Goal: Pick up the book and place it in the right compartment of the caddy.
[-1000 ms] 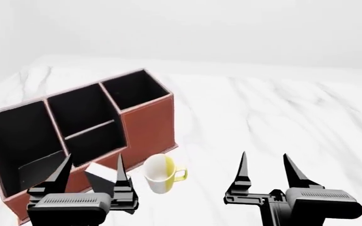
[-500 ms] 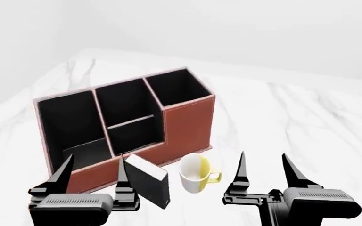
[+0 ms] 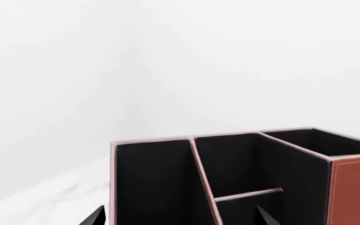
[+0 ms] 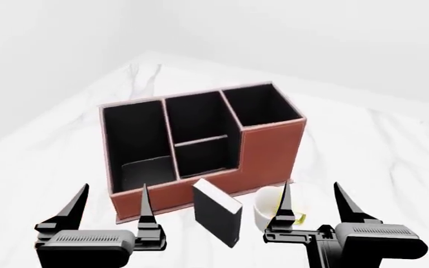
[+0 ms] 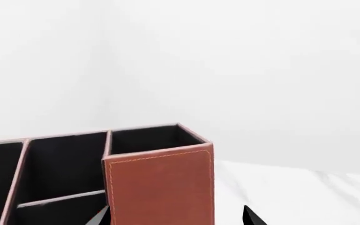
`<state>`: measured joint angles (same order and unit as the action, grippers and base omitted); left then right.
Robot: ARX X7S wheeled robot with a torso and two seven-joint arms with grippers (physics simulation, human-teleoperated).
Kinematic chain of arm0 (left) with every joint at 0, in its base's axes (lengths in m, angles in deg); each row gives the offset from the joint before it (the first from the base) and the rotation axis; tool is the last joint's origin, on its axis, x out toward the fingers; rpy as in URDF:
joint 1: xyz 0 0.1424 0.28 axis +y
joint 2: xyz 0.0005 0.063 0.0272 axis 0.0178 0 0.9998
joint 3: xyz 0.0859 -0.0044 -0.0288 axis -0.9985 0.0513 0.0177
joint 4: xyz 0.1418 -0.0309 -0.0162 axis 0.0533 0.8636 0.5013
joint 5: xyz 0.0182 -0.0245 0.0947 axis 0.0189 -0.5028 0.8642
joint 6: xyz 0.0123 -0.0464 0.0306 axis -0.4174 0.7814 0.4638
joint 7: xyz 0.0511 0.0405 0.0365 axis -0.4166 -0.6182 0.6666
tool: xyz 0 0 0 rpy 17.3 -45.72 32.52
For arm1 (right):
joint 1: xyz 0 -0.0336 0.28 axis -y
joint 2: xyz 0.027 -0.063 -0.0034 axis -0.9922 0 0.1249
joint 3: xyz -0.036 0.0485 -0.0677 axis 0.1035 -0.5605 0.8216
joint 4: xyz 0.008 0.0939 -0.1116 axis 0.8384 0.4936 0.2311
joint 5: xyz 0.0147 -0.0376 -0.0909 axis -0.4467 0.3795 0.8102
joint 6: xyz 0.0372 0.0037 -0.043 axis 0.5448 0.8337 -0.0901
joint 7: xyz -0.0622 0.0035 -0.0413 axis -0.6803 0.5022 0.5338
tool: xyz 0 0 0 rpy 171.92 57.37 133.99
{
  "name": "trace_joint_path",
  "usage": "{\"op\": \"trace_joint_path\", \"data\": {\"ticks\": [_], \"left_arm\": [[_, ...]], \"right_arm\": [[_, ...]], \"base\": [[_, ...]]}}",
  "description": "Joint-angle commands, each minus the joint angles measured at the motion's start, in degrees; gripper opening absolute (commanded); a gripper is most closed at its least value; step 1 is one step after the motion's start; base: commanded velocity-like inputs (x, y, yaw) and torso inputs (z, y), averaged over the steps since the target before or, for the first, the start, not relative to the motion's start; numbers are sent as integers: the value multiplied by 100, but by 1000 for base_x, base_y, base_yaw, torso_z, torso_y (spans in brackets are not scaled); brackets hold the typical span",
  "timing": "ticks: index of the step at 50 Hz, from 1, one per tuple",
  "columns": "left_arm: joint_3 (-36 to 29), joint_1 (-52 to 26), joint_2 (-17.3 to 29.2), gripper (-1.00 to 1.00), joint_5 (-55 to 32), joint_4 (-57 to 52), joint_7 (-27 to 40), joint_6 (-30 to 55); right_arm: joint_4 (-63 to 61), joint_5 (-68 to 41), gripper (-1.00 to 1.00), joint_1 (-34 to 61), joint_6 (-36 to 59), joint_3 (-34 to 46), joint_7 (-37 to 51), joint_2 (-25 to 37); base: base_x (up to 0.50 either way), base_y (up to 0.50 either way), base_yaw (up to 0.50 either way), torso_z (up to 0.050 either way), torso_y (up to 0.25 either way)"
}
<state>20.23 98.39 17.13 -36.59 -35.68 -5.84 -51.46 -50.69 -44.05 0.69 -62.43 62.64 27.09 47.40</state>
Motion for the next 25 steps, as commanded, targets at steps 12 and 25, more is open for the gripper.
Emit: {"op": "trace_joint_path", "data": {"ticks": [12, 25], "left_arm": [[-86, -7, 96, 100, -56, -19, 113, -1], [-137, -19, 140, 100, -81, -17, 164, -9]], "right_arm": [[7, -63, 100, 13, -46, 79, 117, 101], [-7, -90, 100, 26, -51, 124, 178, 152]], "base": [[0, 0, 500, 0, 0], [0, 0, 500, 0, 0]]}}
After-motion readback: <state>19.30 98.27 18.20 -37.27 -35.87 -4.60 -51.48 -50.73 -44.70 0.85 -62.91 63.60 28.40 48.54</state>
